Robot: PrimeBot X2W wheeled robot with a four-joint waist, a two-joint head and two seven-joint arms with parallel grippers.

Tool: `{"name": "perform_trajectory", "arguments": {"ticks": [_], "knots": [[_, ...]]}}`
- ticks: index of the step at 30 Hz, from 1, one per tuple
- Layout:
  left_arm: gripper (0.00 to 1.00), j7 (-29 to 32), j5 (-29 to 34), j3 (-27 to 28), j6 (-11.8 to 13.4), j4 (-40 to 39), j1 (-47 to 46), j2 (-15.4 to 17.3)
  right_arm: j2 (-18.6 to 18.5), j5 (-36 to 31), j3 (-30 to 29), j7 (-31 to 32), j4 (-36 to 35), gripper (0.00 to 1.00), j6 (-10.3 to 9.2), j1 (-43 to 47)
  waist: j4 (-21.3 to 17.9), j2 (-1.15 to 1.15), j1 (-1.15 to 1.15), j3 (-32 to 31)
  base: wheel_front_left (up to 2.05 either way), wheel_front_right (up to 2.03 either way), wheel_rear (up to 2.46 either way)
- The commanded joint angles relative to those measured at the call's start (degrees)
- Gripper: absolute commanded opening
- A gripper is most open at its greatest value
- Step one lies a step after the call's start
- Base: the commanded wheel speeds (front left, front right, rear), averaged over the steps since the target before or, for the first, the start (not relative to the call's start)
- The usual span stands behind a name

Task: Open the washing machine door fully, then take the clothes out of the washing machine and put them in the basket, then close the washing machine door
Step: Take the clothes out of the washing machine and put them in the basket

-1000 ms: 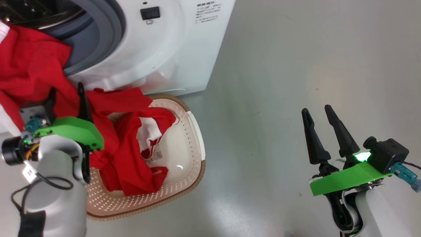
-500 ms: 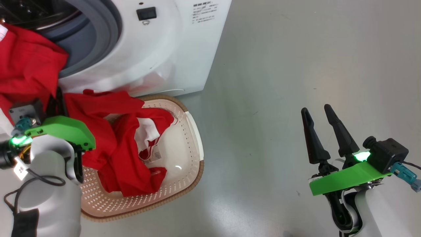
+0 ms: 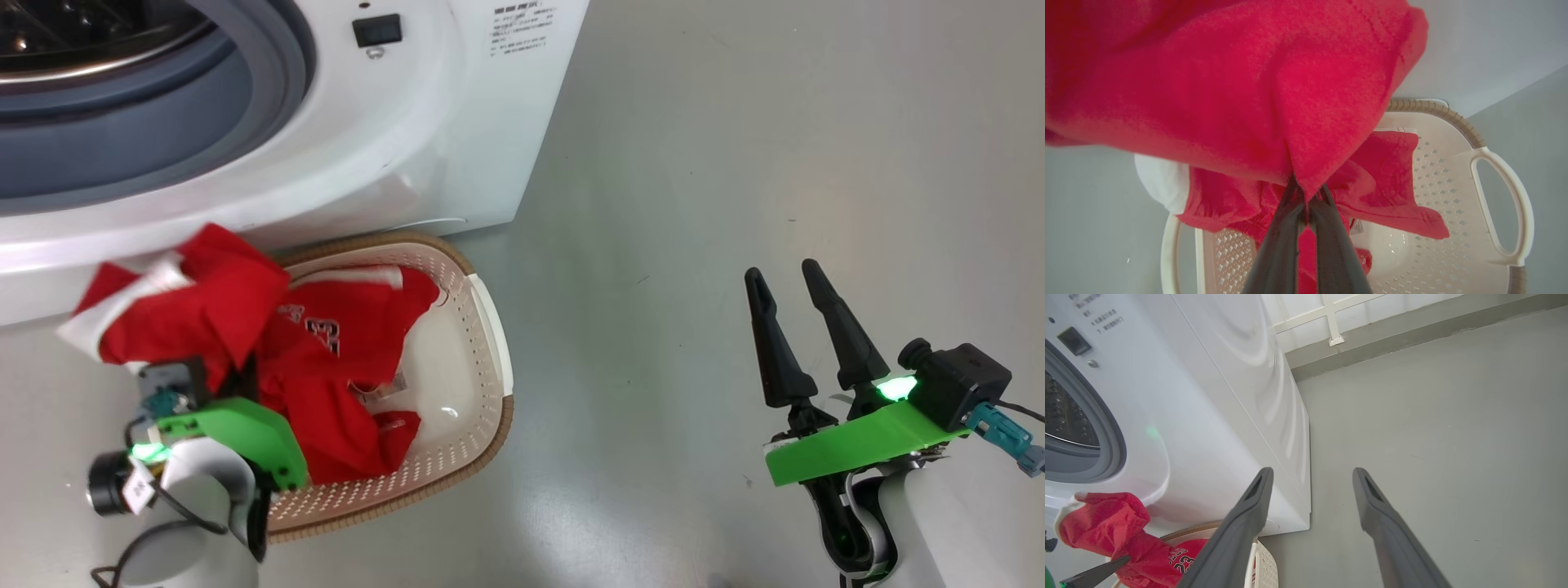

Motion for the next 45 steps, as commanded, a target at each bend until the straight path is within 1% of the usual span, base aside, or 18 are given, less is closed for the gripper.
{"name": "perform_trajectory", "arguments": {"ticks": [1,4,8,11,16,17,18,19,20,21,23,24,25,31,36,40,45], "knots": [[0.00,-0.3,-0.2,0.4,-0.6,0.4,2.1,1.2,-0.2,0.1,1.3,-0.4,-1.3,1.00,0.37,0.0,0.0,0.00,0.00,0.1,0.00,0.00,0.00],[0.00,-0.3,-1.3,-1.0,-1.7,3.1,2.0,1.1,-0.2,0.1,1.4,-0.4,-1.3,1.00,0.37,-0.1,-0.1,0.00,0.00,0.3,0.00,0.00,0.00],[0.00,-0.3,-3.9,-5.1,-3.1,5.3,1.5,1.1,-0.2,0.1,1.5,-0.4,-1.2,1.00,0.37,-0.4,-0.2,0.00,0.00,0.8,0.00,0.00,0.00],[0.00,-0.3,-6.2,-8.6,-3.5,6.3,1.2,1.1,-0.2,0.1,1.6,-0.4,-1.2,1.00,0.37,-0.6,-0.2,0.00,0.00,1.1,0.00,0.00,0.00],[0.00,-0.3,-10.3,-12.7,-3.6,6.8,0.5,1.1,-0.2,0.1,1.4,-0.4,-1.2,1.00,0.37,-0.9,0.0,0.00,0.00,1.4,0.00,0.00,0.00],[0.10,-0.3,-11.2,-13.5,-3.6,6.8,0.5,1.1,-0.2,0.1,1.3,-0.4,-1.1,1.00,0.37,-1.0,0.0,0.00,0.00,1.4,0.00,0.00,0.00],[0.27,-0.3,-12.0,-14.1,-3.6,6.7,0.4,1.1,-0.2,0.1,1.3,-0.4,-1.1,1.00,0.37,-0.9,0.1,0.00,0.00,1.4,0.00,0.00,0.00],[0.53,-0.3,-12.4,-14.4,-3.6,6.4,0.3,1.1,-0.2,0.1,1.2,-0.4,-1.1,1.00,0.37,-0.9,0.2,0.00,0.00,1.3,0.00,0.00,0.00],[0.62,-0.3,-12.9,-14.7,-3.6,6.3,0.4,1.1,-0.2,0.1,1.1,-0.4,-1.0,1.00,0.37,-0.9,0.3,0.00,0.00,1.2,0.00,0.00,0.00],[0.62,-0.3,-13.3,-15.0,-3.6,6.3,0.4,1.1,-0.1,0.1,1.1,-0.4,-1.0,1.00,0.37,-0.9,0.4,0.00,0.00,1.1,0.00,0.00,0.00],[0.80,-0.3,-14.0,-15.8,-3.6,6.2,0.7,1.1,-0.1,0.1,1.1,-0.4,-0.8,1.00,0.37,-0.9,0.6,0.00,0.00,0.7,0.00,0.00,0.00],[0.93,-0.3,-14.4,-16.0,-3.6,6.1,0.9,1.1,-0.1,0.0,1.1,-0.4,-0.7,1.00,0.37,-0.8,0.7,0.00,0.00,0.4,0.00,0.00,0.00],[1.00,-0.3,-14.7,-16.3,-3.6,5.8,1.1,1.1,-0.1,0.0,1.1,-0.4,-0.6,1.00,0.37,-0.8,0.8,0.00,0.00,0.1,0.00,0.00,0.00],[1.00,-0.3,-16.4,-16.8,-3.5,3.9,2.6,1.1,-0.4,0.0,1.1,-0.4,-0.3,1.00,0.37,-0.3,1.6,0.00,0.00,-1.9,0.00,0.00,0.00],[1.00,-0.3,-17.2,-16.4,-2.8,1.0,4.4,1.1,-1.1,0.1,1.2,-0.4,0.2,1.00,0.37,0.3,2.5,0.00,0.00,-4.6,0.00,0.00,0.00],[1.00,-0.3,-16.9,-15.0,-2.1,-2.4,6.3,1.1,-1.8,0.2,1.4,-0.4,0.8,1.00,0.37,1.3,3.2,0.00,0.00,-7.3,0.00,0.00,0.00],[1.00,-0.3,-15.3,-12.4,-2.1,-7.1,9.4,1.2,-2.5,0.4,1.6,-0.4,1.5,1.00,0.37,2.6,3.9,0.00,0.00,-11.0,0.00,0.00,0.00]]}}
